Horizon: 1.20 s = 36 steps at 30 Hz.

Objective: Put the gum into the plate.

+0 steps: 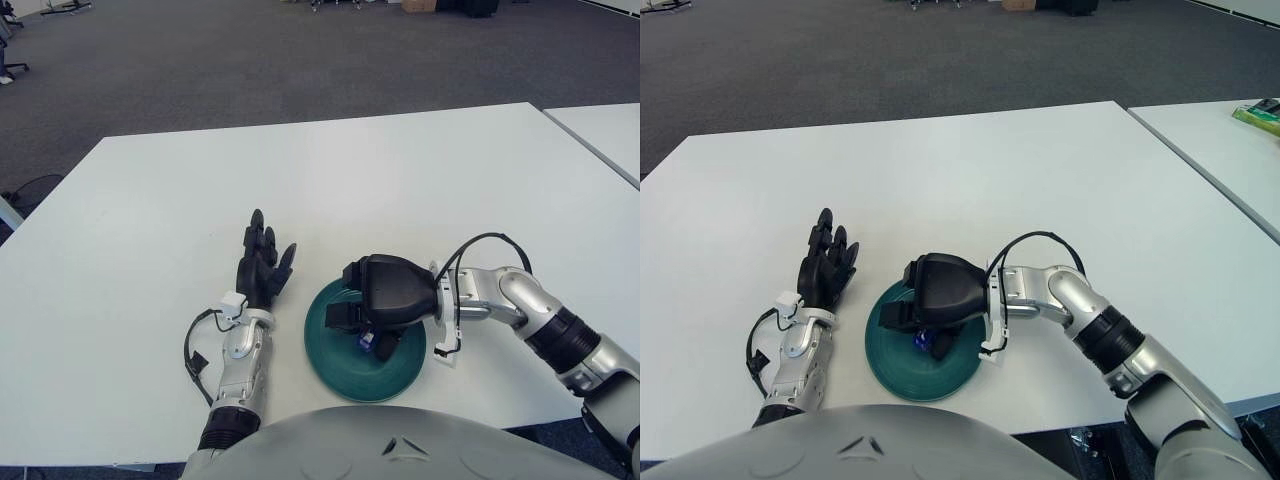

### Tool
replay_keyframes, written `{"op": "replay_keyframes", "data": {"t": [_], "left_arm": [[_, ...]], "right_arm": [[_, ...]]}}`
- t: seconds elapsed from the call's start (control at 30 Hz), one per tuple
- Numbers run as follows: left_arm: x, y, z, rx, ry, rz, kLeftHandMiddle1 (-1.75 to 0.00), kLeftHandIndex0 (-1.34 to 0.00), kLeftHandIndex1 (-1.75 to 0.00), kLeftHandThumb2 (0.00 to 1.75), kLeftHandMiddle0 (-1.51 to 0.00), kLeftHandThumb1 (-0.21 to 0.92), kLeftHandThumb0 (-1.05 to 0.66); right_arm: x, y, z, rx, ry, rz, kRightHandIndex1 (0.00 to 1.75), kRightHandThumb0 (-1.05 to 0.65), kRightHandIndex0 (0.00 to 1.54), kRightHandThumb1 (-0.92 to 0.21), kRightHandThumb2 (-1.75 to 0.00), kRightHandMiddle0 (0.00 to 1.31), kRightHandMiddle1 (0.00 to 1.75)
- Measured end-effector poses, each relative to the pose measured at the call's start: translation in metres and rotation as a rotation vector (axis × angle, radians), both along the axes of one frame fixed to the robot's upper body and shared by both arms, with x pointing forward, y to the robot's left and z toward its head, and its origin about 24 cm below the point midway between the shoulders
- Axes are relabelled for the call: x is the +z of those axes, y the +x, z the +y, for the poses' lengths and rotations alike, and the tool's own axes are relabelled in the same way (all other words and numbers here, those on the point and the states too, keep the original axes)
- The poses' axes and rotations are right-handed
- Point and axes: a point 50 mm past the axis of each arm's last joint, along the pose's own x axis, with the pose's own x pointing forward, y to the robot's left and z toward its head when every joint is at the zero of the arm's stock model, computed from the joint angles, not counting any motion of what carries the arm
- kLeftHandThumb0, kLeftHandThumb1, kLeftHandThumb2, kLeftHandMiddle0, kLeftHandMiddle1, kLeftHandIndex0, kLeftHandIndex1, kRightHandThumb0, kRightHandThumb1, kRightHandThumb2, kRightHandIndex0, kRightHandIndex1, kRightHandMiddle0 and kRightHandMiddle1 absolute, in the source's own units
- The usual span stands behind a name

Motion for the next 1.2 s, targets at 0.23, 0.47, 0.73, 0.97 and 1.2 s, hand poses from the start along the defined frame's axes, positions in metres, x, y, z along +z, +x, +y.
{"op": "replay_keyframes", "data": {"t": [0.23, 0.47, 0.73, 0.97, 1.2], "left_arm": [[-0.001, 0.001, 0.001, -0.021, -0.04, -0.005, 0.0, 0.0, 0.0, 0.77, 0.0, 0.92, -0.84], [-0.001, 0.002, 0.004, -0.023, -0.081, -0.009, 0.0, -0.02, -0.01, 0.85, -0.01, 0.92, -0.82], [-0.001, 0.002, 0.006, -0.019, -0.116, -0.009, 0.0, -0.04, -0.03, 0.88, -0.01, 0.92, -0.81], [-0.002, 0.003, 0.006, -0.023, -0.18, 0.007, -0.02, -0.05, -0.05, 0.91, -0.04, 0.92, -0.79], [0.001, 0.003, 0.009, -0.012, -0.22, 0.003, -0.02, -0.02, -0.16, 0.92, -0.08, 0.92, -0.76]], "right_arm": [[-0.009, -0.004, 0.001, -0.051, -0.024, -0.053, 1.12, -0.8, 0.34, -0.91, -0.86, 0.07, 1.27], [-0.011, 0.0, -0.002, -0.084, -0.061, -0.1, 0.46, -0.87, 0.3, -0.92, -1.02, 0.01, 0.81], [-0.012, 0.0, -0.003, -0.087, -0.081, -0.11, 0.06, -0.96, 0.22, -0.92, -1.11, 0.0, 0.4], [-0.012, -0.002, -0.002, -0.093, -0.016, -0.085, 0.01, -1.01, 0.14, -0.92, -1.1, 0.0, 0.2], [-0.013, 0.0, -0.004, -0.145, 0.078, 0.097, 0.0, -1.03, 0.1, -0.92, -1.07, 0.0, 0.2]]}}
